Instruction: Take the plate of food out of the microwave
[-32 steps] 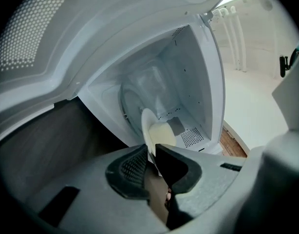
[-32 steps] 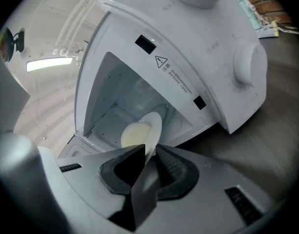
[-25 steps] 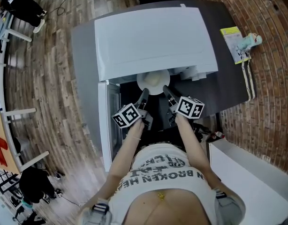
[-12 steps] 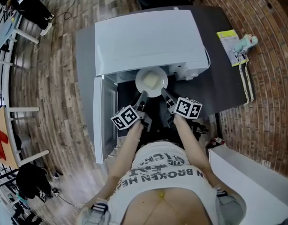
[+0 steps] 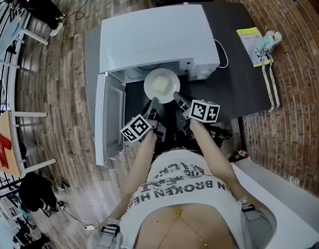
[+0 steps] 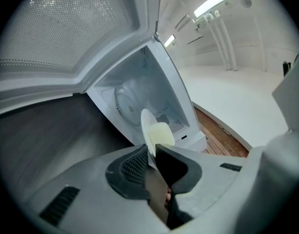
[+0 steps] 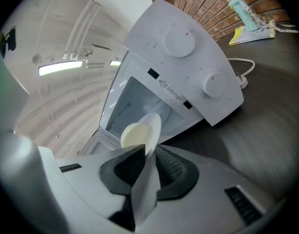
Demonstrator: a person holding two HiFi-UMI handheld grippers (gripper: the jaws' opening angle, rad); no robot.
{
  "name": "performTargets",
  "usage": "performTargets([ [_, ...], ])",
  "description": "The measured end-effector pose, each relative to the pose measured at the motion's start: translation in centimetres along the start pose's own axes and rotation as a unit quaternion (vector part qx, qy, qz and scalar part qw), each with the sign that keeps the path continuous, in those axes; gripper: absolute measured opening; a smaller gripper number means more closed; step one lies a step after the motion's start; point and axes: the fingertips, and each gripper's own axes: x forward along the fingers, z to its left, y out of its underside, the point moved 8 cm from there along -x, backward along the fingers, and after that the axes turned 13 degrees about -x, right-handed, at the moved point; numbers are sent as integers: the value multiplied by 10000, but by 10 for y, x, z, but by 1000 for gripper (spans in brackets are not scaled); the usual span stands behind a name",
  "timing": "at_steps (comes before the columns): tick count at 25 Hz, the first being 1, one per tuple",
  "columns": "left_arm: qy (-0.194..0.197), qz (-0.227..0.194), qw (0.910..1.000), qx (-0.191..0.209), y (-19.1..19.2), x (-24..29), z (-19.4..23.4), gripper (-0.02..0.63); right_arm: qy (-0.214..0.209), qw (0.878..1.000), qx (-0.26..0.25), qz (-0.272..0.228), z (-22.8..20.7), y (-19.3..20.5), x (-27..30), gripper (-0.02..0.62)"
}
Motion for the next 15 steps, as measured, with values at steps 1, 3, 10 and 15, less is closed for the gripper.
performTargets([
  [1, -8, -23, 10000, 5, 2, -2, -1, 54, -22, 10000, -10, 15, 0, 0, -2, 66],
  [3, -19, -76, 10000, 38, 5, -6, -3, 54, -95, 9999, -42, 25, 2, 1, -4, 66],
  [10, -78, -291, 9995, 35, 25, -23, -8, 54, -330, 9993, -112, 128, 3, 8, -20, 66],
  [15, -133, -409, 9991, 5, 47, -37, -9, 54, -426, 9987, -123, 236, 2, 19, -37, 66],
])
